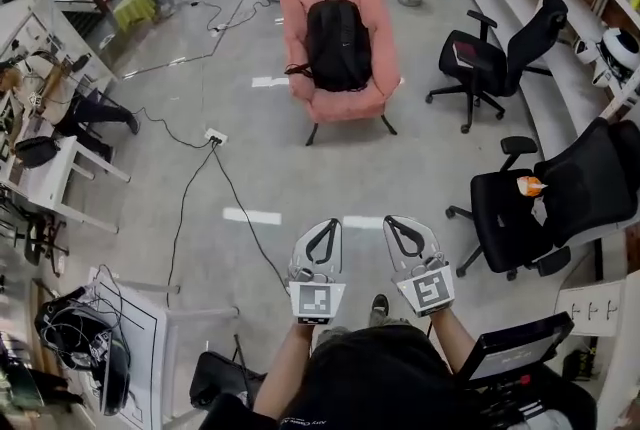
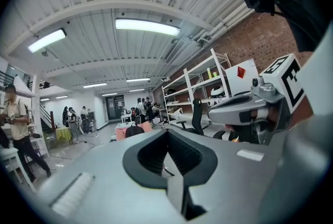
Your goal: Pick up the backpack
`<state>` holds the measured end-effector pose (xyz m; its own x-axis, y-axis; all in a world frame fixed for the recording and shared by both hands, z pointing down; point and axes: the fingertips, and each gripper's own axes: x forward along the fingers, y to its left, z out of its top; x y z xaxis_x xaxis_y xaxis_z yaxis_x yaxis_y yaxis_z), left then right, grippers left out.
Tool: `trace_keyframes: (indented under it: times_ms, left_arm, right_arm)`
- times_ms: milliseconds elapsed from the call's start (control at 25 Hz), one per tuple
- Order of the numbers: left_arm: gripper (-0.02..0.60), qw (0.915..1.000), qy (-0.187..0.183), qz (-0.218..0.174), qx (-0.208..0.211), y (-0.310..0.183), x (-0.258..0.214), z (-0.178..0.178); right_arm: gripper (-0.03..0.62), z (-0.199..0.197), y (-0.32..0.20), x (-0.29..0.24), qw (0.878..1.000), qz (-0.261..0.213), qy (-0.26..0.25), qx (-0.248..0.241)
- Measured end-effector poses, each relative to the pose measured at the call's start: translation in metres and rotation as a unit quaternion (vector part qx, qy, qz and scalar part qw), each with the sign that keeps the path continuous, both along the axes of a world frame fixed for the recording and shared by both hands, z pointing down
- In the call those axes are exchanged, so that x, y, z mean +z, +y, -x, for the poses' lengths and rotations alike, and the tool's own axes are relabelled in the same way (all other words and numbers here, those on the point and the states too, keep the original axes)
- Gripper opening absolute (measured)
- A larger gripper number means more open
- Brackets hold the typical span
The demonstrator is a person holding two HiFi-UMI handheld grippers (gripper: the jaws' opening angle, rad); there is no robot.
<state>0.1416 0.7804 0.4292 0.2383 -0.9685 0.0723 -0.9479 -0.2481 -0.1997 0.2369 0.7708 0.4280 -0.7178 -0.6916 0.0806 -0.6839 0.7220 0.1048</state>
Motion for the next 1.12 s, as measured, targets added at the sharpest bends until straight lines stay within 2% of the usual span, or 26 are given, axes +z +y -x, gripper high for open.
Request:
trace_keyframes:
  times_ms: [240, 440, 520, 680, 840, 1000, 1120]
  left_arm:
    - [0.002, 0.9997, -0.007, 0.017, -0.018, -0.049, 0.016, 0.0]
    - [0.002, 0.9982, 0.019, 0.043, -0.039, -0.101, 0.035, 0.039]
    - [0.002, 0.9975, 0.029, 0.055, -0.033, -0.127, 0.042, 0.053]
    - [0.002, 0.9986, 0.042, 0.029, -0.013, -0.189, 0.038, 0.086]
    - [0.002, 0.9986, 0.042, 0.027, 0.017, -0.244, 0.027, 0.117]
    - [0.002, 0.9985, 0.047, 0.026, 0.009, -0.301, 0.027, 0.152]
    - [0.002, 0.9972, 0.064, 0.039, 0.008, -0.329, 0.041, 0.164]
  right_arm:
    - [0.012, 0.001, -0.061, 0.02, 1.0, 0.019, 0.005, -0.023]
    - [0.012, 0.035, -0.11, 0.033, 0.999, 0.025, 0.021, -0.039]
    - [0.012, 0.048, -0.137, 0.035, 0.999, 0.028, 0.031, -0.026]
    - [0.012, 0.083, -0.196, 0.022, 0.999, 0.024, 0.032, -0.001]
    - [0.012, 0.114, -0.243, 0.002, 0.999, 0.009, 0.04, 0.019]
    - [0.012, 0.132, -0.286, -0.003, 0.999, 0.006, 0.028, 0.039]
    - [0.012, 0.137, -0.31, 0.009, 0.998, 0.02, 0.034, 0.043]
